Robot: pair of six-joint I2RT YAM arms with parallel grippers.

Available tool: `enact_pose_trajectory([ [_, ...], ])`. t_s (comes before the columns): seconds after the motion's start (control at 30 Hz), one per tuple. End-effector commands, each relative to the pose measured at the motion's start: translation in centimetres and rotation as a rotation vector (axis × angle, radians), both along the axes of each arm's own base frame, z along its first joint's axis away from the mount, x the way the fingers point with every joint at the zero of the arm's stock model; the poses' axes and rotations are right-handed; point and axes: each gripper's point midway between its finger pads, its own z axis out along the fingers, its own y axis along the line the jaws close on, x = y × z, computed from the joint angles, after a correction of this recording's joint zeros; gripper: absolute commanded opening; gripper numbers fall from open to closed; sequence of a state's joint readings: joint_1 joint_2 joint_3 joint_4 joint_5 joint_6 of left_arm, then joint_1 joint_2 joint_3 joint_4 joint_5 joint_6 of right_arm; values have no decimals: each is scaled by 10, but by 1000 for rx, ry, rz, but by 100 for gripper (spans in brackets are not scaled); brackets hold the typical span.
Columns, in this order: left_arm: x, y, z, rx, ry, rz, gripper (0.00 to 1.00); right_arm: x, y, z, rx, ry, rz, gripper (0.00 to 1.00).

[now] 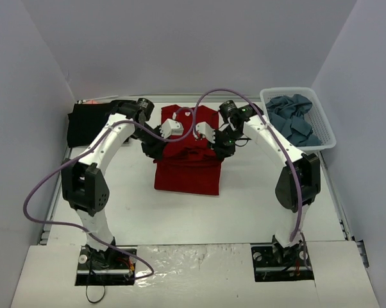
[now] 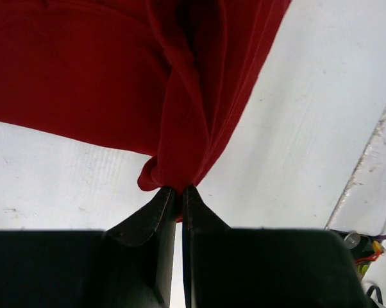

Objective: Fold and stack the t-shirts
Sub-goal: Fold the folded rectangular tshirt in 1/3 of the way

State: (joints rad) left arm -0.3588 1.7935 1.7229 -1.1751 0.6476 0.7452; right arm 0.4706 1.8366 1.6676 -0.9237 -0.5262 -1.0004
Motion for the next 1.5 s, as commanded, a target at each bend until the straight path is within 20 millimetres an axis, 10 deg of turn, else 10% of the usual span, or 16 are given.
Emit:
enact_pose_trajectory([
  [0.0, 14, -2, 4, 7, -35, -31, 2, 19, -1, 0, -23, -8, -17, 0],
  [0.43, 70, -3, -17, 16, -21, -28, 2, 91, -7, -37, -25, 3, -80, 0],
  [0.87, 108, -7, -47, 9, -10, -6, 4, 121, -4, -74, -47, 27, -102, 1],
  [1.0, 124, -10, -46, 1, -55, 26, 23, 133, -2, -78, -48, 21, -146, 41],
  [1.13, 137, -21, -21, -56, -110, 52, 34, 158, 8, -67, 2, -65, -213, 64],
  [1.47, 140, -16, 35, -99, -266, 175, 36, 186, 6, 16, 96, -303, -393, 72],
])
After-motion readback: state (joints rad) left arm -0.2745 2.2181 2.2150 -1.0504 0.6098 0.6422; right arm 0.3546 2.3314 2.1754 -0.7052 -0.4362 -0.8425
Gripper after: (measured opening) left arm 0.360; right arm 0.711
